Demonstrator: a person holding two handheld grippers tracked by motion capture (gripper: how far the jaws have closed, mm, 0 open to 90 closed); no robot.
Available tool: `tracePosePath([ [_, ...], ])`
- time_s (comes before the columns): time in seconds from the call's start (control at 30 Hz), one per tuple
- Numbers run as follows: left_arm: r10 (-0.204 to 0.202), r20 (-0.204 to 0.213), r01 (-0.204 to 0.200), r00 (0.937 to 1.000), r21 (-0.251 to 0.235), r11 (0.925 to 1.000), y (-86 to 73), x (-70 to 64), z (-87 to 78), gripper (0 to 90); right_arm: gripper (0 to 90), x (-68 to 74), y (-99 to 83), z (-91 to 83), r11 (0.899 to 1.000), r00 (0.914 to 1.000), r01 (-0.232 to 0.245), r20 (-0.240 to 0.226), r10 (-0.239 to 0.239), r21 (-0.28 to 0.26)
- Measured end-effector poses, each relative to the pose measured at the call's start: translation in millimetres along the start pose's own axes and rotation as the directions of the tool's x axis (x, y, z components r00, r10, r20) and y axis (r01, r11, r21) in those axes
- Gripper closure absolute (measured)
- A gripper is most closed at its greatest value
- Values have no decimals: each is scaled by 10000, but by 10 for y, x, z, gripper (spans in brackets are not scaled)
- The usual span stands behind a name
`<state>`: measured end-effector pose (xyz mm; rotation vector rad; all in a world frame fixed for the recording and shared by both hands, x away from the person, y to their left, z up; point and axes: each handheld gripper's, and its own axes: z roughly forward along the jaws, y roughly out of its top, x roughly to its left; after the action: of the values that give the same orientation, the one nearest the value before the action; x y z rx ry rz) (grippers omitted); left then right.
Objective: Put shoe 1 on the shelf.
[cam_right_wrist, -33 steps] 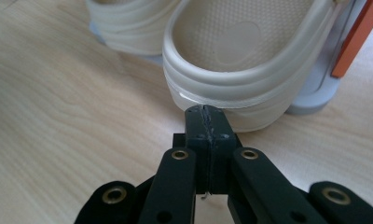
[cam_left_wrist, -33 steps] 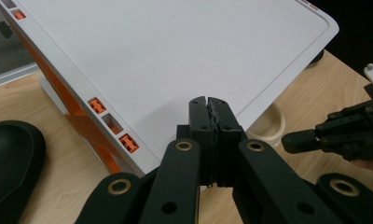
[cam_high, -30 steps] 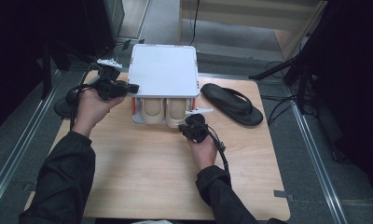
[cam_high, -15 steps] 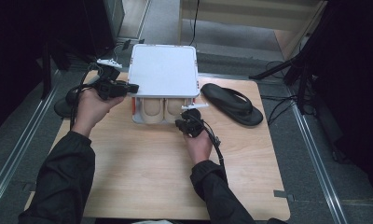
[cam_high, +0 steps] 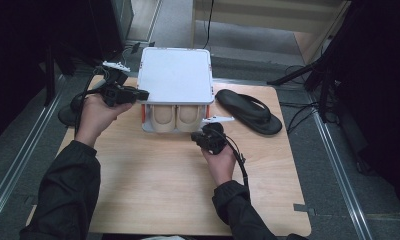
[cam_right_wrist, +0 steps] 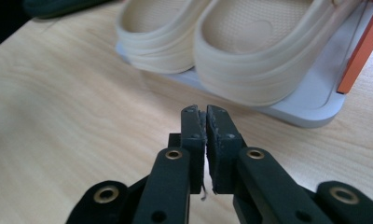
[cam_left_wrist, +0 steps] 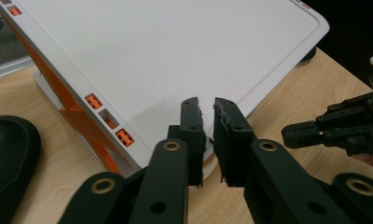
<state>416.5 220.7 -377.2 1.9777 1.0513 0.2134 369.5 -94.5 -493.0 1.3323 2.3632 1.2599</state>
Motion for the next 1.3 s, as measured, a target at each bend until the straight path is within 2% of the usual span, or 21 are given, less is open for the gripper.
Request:
tracePosePath([
  [0.1,-152,292,152,9995,23,9999,19,-38,-58,706,816,32,-54,-89,9999,9997,110,-226,-113,-116],
  [0.3,184,46,-183,9998,-194,9996,12,-110,-146,521,653,50,-168,-174,9998,9986,159,-510,-166,-155],
  [0.37,190,94,-189,9998,-174,9997,0,-119,-184,476,592,52,-185,-191,9993,9980,348,-523,-353,-101],
  [0.4,230,103,-227,9997,-217,9995,-6,-123,-209,467,590,58,-199,-211,9992,9977,371,-555,-378,-129],
  [0.47,233,143,-227,9996,-389,9990,-22,-131,-255,443,579,44,-238,-259,9987,9963,280,-799,-313,-424],
  [0.53,162,93,-158,9998,-431,9989,-41,-120,-300,422,564,33,-270,-297,9986,9952,146,-955,-193,-504],
  [0.67,-93,-34,91,10000,-422,9991,-94,-71,-341,403,541,28,-306,-353,9981,9924,505,-1105,-540,-348],
  [0.73,-207,-143,202,9997,-403,9990,-132,-42,-360,402,543,35,-334,-393,9969,9903,595,-1226,-653,-509],
  [0.87,-385,-406,366,9984,-479,9982,-184,-4,-397,406,557,54,-379,-455,9930,9896,972,-1001,-1036,-666],
  [1.0,-499,-638,469,9967,-476,9978,-245,36,-439,409,538,48,-407,-514,9949,9898,789,-1140,-857,-627],
  [1.13,-649,-834,611,9944,-473,9970,-310,84,-464,410,498,50,-412,-575,9947,9887,846,-1193,-911,-589],
  [1.2,-592,-977,551,9935,-444,9975,-341,106,-476,417,480,49,-420,-601,9953,9886,814,-1226,-873,-529],
  [1.3,-728,-1141,661,9908,-621,9959,-380,133,-495,421,469,42,-441,-635,9955,9886,802,-1239,-858,-496],
])
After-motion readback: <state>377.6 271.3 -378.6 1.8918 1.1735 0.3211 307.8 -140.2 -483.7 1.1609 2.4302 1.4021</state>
